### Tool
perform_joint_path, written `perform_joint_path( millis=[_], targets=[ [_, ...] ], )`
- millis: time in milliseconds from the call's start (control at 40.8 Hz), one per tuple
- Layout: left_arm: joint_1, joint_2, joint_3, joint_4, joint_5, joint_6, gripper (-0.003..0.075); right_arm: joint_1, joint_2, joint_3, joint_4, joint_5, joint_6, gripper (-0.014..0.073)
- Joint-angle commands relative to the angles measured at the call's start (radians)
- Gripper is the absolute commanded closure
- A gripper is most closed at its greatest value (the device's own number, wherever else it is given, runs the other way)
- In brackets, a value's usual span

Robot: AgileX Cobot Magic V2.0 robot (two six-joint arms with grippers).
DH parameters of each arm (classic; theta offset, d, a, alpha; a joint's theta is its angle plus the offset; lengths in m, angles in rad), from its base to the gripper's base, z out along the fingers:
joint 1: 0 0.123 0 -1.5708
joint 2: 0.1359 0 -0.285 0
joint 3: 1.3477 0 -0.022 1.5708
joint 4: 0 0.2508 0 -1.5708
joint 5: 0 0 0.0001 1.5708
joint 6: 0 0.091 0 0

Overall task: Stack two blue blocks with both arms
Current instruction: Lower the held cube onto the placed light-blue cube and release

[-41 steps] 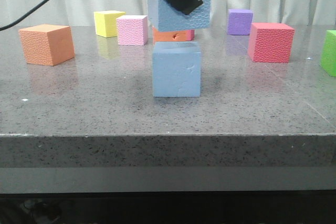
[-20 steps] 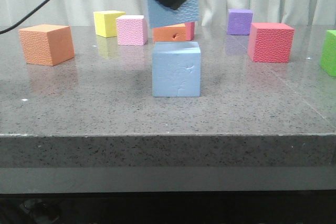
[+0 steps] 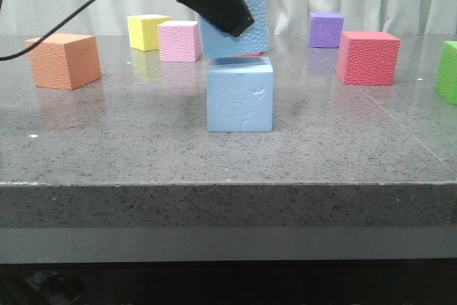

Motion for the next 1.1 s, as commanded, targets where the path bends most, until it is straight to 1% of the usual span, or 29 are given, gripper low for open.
perform_joint_path(
  millis=[0, 172, 344, 540, 663, 859, 1080],
  targets=[
    [-0.011, -0.046, -0.035, -0.053, 0.041, 0.014, 0.0313, -0.004, -0.008, -0.023, -0.004, -0.047, -0.004, -0.006],
    [-0.022, -0.046, -0.035, -0.053, 0.041, 0.014, 0.0302, -0.004, -0.008, -0.023, -0.004, -0.047, -0.004, -0.006],
    [-0.029, -0.046, -0.035, -0.054, 0.041, 0.014, 0.0268, -0.004, -0.008, -0.023, -0.004, -0.047, -0.004, -0.006],
    [-0.044, -0.046, -0.035, 0.011, 0.041, 0.014, 0.0244, -0.004, -0.008, -0.023, -0.004, -0.047, -0.004, -0.006],
    [-0.046, -0.046, -0.035, 0.016, 0.041, 0.01, 0.0238, -0.004, -0.008, -0.023, -0.004, -0.047, -0.004, -0.006],
    [-0.057, -0.046, -0.035, 0.016, 0.041, -0.015, 0.0147, -0.004, -0.008, -0.023, -0.004, -0.047, -0.004, -0.006],
    [-0.057, -0.05, -0.035, 0.025, 0.036, -0.057, 0.0143, -0.004, -0.008, -0.023, -0.004, -0.047, -0.004, -0.006]
  ],
)
